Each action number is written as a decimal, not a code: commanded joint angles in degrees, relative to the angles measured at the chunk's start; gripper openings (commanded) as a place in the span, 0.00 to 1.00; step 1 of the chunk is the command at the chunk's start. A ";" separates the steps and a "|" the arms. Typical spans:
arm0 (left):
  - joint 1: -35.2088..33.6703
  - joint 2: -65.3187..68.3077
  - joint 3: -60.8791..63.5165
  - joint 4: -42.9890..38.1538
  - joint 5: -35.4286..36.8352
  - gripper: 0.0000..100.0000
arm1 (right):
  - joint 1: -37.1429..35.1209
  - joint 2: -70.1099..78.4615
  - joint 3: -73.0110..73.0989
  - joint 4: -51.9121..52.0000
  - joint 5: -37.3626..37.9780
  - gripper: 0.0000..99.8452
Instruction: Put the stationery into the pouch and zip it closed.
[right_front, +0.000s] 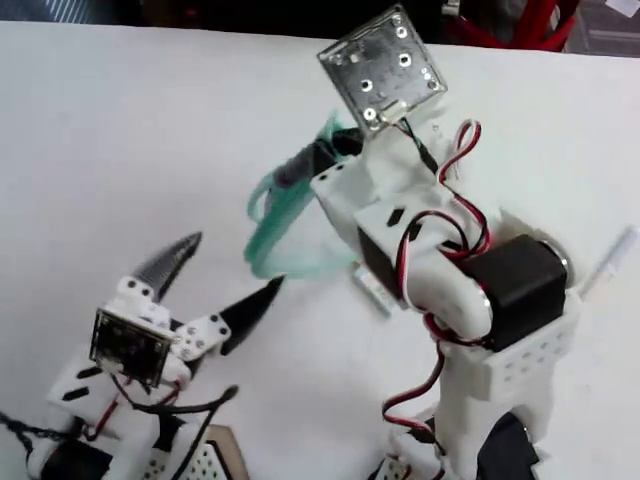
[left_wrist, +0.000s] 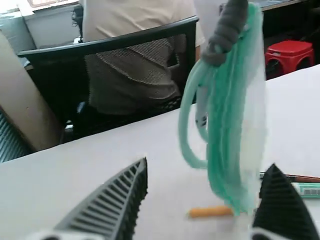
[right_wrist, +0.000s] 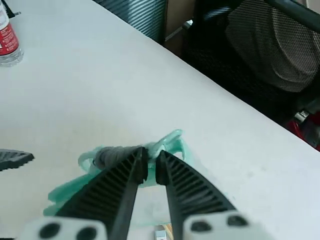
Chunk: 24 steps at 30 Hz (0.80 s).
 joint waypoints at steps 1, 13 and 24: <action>5.58 0.40 4.22 -6.86 3.34 0.34 | -2.95 -0.57 -0.79 0.22 0.62 0.02; 7.60 0.40 9.23 -10.46 3.78 0.01 | -0.92 0.84 -0.18 -3.38 0.26 0.02; 1.98 0.40 12.57 -10.02 3.78 0.02 | 6.46 12.53 -0.35 -1.54 -5.54 0.02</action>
